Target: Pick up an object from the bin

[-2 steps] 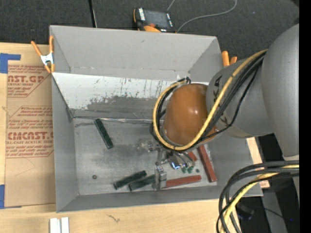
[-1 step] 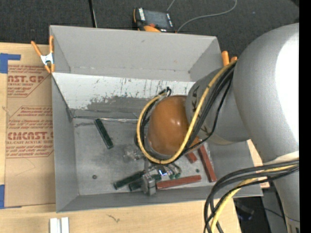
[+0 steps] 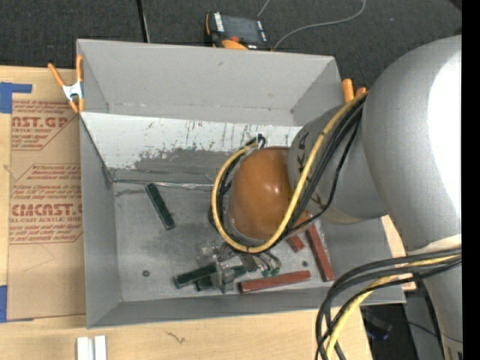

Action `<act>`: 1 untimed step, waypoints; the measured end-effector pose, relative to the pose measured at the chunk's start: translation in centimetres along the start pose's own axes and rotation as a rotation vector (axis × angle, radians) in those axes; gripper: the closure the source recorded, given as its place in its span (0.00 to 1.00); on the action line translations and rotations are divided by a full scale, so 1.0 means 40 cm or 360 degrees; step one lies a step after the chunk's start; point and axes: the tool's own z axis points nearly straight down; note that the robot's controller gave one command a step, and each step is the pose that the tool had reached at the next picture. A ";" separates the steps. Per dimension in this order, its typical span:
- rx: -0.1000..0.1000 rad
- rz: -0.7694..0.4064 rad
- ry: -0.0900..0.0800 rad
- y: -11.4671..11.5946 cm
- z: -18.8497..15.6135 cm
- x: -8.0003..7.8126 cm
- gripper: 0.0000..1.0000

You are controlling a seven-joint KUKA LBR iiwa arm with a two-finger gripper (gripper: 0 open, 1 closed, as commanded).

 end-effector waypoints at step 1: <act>0.0002 0.0039 -0.0011 -0.043 -0.258 -0.023 1.00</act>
Offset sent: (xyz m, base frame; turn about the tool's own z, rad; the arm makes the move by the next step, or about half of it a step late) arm 0.0119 -0.0137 0.0995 0.0232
